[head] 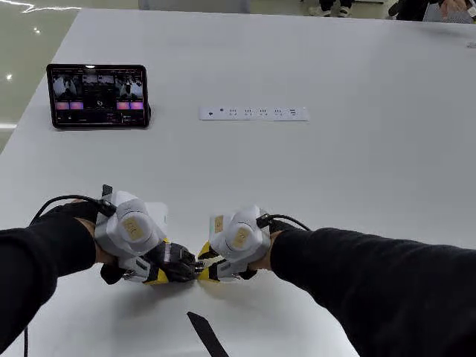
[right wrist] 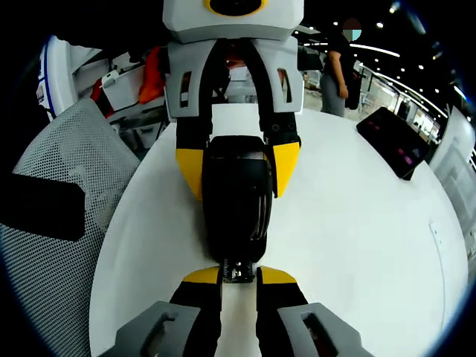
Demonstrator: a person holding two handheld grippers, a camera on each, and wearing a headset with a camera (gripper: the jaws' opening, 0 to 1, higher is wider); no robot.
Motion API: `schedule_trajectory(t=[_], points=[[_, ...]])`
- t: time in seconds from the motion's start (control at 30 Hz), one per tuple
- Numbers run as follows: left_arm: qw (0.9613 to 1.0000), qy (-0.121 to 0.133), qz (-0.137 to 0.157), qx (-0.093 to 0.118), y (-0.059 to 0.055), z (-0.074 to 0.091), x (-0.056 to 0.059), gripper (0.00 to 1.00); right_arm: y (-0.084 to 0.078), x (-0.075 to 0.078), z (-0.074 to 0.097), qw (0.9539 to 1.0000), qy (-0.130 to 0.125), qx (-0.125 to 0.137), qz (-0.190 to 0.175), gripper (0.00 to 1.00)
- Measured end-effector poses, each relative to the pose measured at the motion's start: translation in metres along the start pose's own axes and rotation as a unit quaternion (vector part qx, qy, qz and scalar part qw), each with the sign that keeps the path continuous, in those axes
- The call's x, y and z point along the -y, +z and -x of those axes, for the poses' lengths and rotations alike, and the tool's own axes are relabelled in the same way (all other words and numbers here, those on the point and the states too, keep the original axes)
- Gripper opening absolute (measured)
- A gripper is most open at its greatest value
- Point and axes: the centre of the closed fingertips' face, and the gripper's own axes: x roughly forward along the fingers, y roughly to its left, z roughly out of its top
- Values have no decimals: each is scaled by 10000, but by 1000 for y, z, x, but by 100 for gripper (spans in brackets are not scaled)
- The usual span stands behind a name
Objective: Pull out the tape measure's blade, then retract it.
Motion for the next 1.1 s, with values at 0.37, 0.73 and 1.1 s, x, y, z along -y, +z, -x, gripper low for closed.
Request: schedule_trajectory(t=[0.37, 0.73, 1.1], points=[[10000, 4, -17, -39, 0, 0, 0, 30, 0, -1, -1, 9998, 73, -138, -101, 11], [10000, 16, -34, -48, 0, 0, 0, 30, 1, -1, -2, 9998, 105, -92, -150, 9], [10000, 4, 3, -8, 0, 0, 0, 30, -1, 0, -1, 9995, 129, -73, -294, 9]])
